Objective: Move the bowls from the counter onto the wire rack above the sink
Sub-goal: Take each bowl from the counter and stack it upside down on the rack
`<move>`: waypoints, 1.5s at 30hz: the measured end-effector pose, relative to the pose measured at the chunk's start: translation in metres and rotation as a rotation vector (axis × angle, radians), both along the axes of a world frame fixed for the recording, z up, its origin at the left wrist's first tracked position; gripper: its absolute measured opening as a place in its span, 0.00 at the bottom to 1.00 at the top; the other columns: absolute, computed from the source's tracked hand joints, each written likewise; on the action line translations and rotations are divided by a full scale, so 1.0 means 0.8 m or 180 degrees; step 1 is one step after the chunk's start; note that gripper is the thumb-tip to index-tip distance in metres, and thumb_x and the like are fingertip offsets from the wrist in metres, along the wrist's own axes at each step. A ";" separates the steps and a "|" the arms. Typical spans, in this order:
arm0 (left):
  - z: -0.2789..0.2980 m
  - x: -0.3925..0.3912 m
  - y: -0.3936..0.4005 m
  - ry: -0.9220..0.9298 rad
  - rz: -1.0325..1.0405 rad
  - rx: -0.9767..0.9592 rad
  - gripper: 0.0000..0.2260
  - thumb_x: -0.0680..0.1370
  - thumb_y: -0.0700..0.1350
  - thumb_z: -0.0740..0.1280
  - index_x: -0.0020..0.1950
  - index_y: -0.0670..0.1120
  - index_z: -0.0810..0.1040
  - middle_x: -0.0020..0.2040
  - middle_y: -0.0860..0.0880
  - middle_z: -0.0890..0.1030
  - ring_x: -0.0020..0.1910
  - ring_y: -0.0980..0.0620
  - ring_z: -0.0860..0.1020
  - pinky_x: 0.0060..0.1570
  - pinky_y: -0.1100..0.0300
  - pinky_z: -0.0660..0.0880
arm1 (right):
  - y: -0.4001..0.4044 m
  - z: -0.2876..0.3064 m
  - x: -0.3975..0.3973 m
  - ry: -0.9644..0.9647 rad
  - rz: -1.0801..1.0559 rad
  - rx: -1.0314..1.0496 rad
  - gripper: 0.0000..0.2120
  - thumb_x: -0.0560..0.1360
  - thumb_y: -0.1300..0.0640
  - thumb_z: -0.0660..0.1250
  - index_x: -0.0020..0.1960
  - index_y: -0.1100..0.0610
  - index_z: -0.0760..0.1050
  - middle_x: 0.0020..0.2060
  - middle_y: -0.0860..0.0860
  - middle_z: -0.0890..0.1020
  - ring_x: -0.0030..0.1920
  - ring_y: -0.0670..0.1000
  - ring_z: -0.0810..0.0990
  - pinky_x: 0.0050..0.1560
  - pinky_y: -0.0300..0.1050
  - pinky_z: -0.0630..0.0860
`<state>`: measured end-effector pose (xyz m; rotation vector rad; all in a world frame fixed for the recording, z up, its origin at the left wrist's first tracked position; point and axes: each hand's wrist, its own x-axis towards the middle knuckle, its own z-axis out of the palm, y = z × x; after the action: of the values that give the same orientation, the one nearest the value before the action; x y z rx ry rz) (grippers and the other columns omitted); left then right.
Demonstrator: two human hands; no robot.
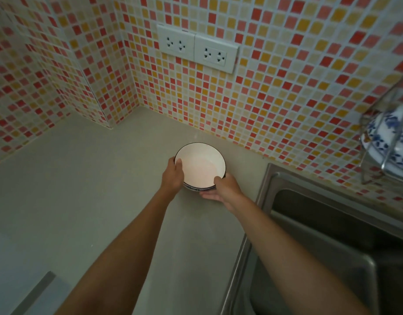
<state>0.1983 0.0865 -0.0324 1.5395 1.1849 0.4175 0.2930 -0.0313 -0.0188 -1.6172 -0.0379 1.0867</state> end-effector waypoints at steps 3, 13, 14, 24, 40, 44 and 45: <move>0.008 -0.011 -0.036 -0.0068 -0.0063 0.0107 0.18 0.82 0.52 0.51 0.67 0.46 0.68 0.62 0.41 0.75 0.60 0.39 0.74 0.57 0.40 0.75 | -0.043 0.014 -0.010 -0.0035 -0.0046 0.0025 0.18 0.76 0.66 0.51 0.65 0.59 0.64 0.55 0.64 0.78 0.36 0.60 0.84 0.37 0.51 0.83; 0.059 -0.030 -0.215 -0.0119 -0.0429 0.0090 0.18 0.82 0.53 0.51 0.64 0.45 0.71 0.59 0.42 0.76 0.56 0.40 0.75 0.51 0.40 0.78 | -0.236 0.022 -0.035 0.0361 -0.0651 0.0642 0.24 0.78 0.60 0.59 0.72 0.46 0.62 0.66 0.55 0.70 0.61 0.61 0.75 0.43 0.61 0.82; 0.065 -0.030 -0.236 -0.0170 -0.0492 -0.0007 0.18 0.82 0.53 0.52 0.65 0.45 0.70 0.58 0.43 0.75 0.56 0.41 0.75 0.49 0.41 0.79 | -0.255 0.025 -0.036 0.0395 -0.0733 0.0743 0.24 0.77 0.59 0.59 0.72 0.47 0.62 0.66 0.56 0.71 0.61 0.61 0.75 0.42 0.61 0.82; 0.084 -0.010 -0.411 -0.0445 -0.1157 -0.0198 0.19 0.82 0.56 0.52 0.69 0.49 0.67 0.60 0.48 0.74 0.58 0.46 0.75 0.55 0.43 0.78 | -0.440 0.056 -0.022 0.0355 -0.1156 0.0657 0.21 0.78 0.60 0.60 0.67 0.43 0.63 0.63 0.55 0.69 0.55 0.62 0.75 0.43 0.67 0.80; -0.050 -0.056 -0.514 0.1306 -0.3350 0.2349 0.47 0.68 0.68 0.22 0.76 0.48 0.58 0.77 0.47 0.57 0.77 0.50 0.52 0.74 0.54 0.41 | -0.630 0.016 0.015 0.0078 -0.1491 0.0002 0.17 0.74 0.67 0.64 0.63 0.63 0.71 0.53 0.58 0.78 0.48 0.58 0.80 0.45 0.60 0.82; -0.073 -0.081 -0.516 0.1711 -0.3390 0.2264 0.47 0.66 0.70 0.22 0.77 0.48 0.50 0.78 0.47 0.46 0.76 0.50 0.40 0.73 0.51 0.35 | -0.649 -0.006 0.022 -0.0020 -0.1405 -0.0263 0.19 0.73 0.64 0.67 0.63 0.62 0.73 0.55 0.60 0.80 0.50 0.58 0.82 0.43 0.56 0.83; -0.077 -0.083 -0.517 0.1761 -0.3331 0.2275 0.47 0.67 0.70 0.24 0.77 0.48 0.50 0.79 0.47 0.46 0.76 0.50 0.40 0.73 0.51 0.35 | -0.653 -0.011 0.023 -0.0058 -0.1378 -0.0357 0.19 0.73 0.64 0.68 0.63 0.62 0.74 0.54 0.60 0.80 0.50 0.59 0.82 0.43 0.55 0.83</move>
<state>0.1317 -0.3267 -0.0937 2.7541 0.4357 -0.3669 0.3113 -0.5538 -0.0279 -1.6363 0.3518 0.7485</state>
